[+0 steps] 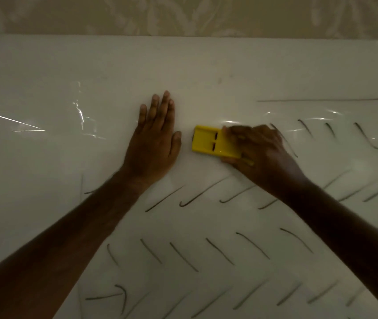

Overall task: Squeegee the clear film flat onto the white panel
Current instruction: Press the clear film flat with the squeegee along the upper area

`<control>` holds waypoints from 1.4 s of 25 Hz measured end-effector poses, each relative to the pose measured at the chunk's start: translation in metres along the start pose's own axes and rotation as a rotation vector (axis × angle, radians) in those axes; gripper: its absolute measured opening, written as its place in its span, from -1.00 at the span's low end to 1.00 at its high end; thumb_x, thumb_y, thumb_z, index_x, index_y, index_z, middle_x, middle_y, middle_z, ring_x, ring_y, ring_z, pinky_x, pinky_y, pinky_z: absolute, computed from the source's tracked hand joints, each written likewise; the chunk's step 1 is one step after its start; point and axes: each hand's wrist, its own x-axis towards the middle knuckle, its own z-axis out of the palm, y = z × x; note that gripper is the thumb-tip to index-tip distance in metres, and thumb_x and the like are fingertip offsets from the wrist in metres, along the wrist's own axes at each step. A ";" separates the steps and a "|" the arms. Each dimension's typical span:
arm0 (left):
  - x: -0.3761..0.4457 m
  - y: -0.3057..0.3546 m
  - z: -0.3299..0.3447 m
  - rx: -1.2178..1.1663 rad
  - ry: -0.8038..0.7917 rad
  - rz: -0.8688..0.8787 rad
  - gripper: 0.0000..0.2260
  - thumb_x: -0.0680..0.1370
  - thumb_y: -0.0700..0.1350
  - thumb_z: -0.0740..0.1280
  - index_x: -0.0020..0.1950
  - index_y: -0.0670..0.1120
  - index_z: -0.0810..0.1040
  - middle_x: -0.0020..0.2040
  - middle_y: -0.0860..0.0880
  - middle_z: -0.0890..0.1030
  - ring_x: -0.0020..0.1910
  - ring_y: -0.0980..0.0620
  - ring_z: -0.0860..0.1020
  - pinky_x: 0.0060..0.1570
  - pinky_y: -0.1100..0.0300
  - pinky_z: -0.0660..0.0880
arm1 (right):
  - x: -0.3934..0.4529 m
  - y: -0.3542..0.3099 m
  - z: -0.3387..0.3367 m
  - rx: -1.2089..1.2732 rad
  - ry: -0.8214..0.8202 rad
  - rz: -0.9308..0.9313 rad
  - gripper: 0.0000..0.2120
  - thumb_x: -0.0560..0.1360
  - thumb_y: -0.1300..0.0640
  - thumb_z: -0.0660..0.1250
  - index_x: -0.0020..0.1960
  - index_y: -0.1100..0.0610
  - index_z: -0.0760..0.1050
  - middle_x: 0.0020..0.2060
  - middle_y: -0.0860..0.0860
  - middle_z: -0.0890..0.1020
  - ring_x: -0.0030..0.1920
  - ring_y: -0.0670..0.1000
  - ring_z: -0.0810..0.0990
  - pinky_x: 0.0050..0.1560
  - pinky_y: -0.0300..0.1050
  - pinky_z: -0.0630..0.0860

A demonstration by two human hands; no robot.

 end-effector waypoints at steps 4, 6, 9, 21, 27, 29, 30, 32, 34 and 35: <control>-0.002 0.005 0.002 0.026 0.007 -0.016 -0.38 0.73 0.01 0.05 0.71 -0.32 0.11 0.74 -0.29 0.11 0.73 -0.33 0.07 0.70 -0.24 -0.01 | -0.030 0.041 -0.024 -0.077 -0.004 -0.040 -0.49 0.60 -0.14 0.38 0.46 0.10 0.49 0.33 0.07 0.60 0.10 0.25 0.59 0.11 0.22 0.50; 0.000 0.009 0.004 0.037 0.007 -0.035 -0.36 0.74 0.04 0.06 0.72 -0.32 0.10 0.74 -0.29 0.09 0.73 -0.34 0.05 0.71 -0.24 -0.04 | -0.007 0.069 -0.027 -0.113 0.023 0.064 -0.47 0.62 -0.20 0.30 0.46 0.10 0.49 0.34 0.09 0.59 0.08 0.31 0.58 0.11 0.23 0.50; 0.007 0.019 0.009 0.064 0.014 -0.053 -0.35 0.74 0.05 0.06 0.71 -0.33 0.10 0.74 -0.30 0.09 0.73 -0.33 0.04 0.71 -0.25 -0.04 | 0.047 0.082 -0.019 -0.119 0.049 0.203 -0.37 0.57 -0.25 0.27 0.53 0.07 0.41 0.35 0.09 0.55 0.16 0.31 0.54 0.18 0.22 0.48; 0.013 0.027 0.010 0.060 0.027 -0.057 -0.37 0.74 0.02 0.04 0.72 -0.33 0.08 0.74 -0.31 0.09 0.73 -0.34 0.05 0.70 -0.27 -0.02 | -0.033 0.079 -0.034 -0.100 -0.001 0.006 -0.48 0.62 -0.17 0.33 0.47 0.09 0.49 0.37 0.07 0.58 0.14 0.26 0.59 0.12 0.21 0.50; 0.029 0.049 0.016 0.061 0.039 -0.063 -0.37 0.74 0.02 0.03 0.71 -0.34 0.09 0.73 -0.31 0.09 0.73 -0.34 0.05 0.70 -0.26 -0.03 | 0.046 0.088 -0.019 -0.050 0.038 0.173 -0.36 0.54 -0.23 0.31 0.52 0.06 0.43 0.35 0.06 0.57 0.20 0.27 0.54 0.20 0.22 0.48; 0.033 0.060 0.019 0.068 0.041 -0.038 -0.38 0.75 0.02 0.01 0.71 -0.33 0.10 0.74 -0.31 0.09 0.73 -0.34 0.05 0.70 -0.25 -0.02 | 0.027 0.068 -0.014 -0.058 0.036 0.096 -0.38 0.56 -0.19 0.34 0.52 0.07 0.43 0.35 0.06 0.58 0.16 0.26 0.56 0.16 0.18 0.47; 0.034 0.064 0.021 0.072 0.043 -0.031 -0.39 0.75 0.02 -0.01 0.71 -0.33 0.10 0.74 -0.31 0.10 0.73 -0.34 0.06 0.70 -0.25 -0.02 | 0.008 0.059 -0.015 -0.054 0.025 0.063 -0.40 0.57 -0.18 0.35 0.53 0.07 0.43 0.36 0.05 0.57 0.15 0.24 0.56 0.15 0.16 0.46; 0.034 0.067 0.022 0.068 0.047 -0.030 -0.39 0.75 0.02 -0.01 0.71 -0.33 0.12 0.73 -0.30 0.11 0.72 -0.34 0.08 0.70 -0.26 0.00 | -0.033 0.054 -0.023 -0.017 0.007 0.016 -0.46 0.59 -0.13 0.40 0.50 0.07 0.46 0.37 0.01 0.57 0.13 0.21 0.56 0.15 0.16 0.47; 0.034 0.067 0.021 0.060 0.045 -0.033 -0.39 0.75 0.01 0.02 0.71 -0.33 0.13 0.73 -0.31 0.12 0.72 -0.35 0.09 0.69 -0.26 0.00 | -0.065 0.066 -0.036 -0.026 -0.006 -0.030 -0.50 0.60 -0.10 0.43 0.46 0.08 0.51 0.36 0.01 0.58 0.13 0.19 0.59 0.14 0.18 0.48; 0.034 0.067 0.020 0.060 0.044 -0.036 -0.39 0.74 0.01 0.03 0.71 -0.33 0.12 0.73 -0.30 0.11 0.72 -0.35 0.08 0.69 -0.26 0.00 | -0.073 0.078 -0.042 -0.047 -0.007 -0.046 -0.53 0.61 -0.10 0.42 0.43 0.09 0.53 0.36 0.02 0.59 0.13 0.20 0.60 0.13 0.19 0.48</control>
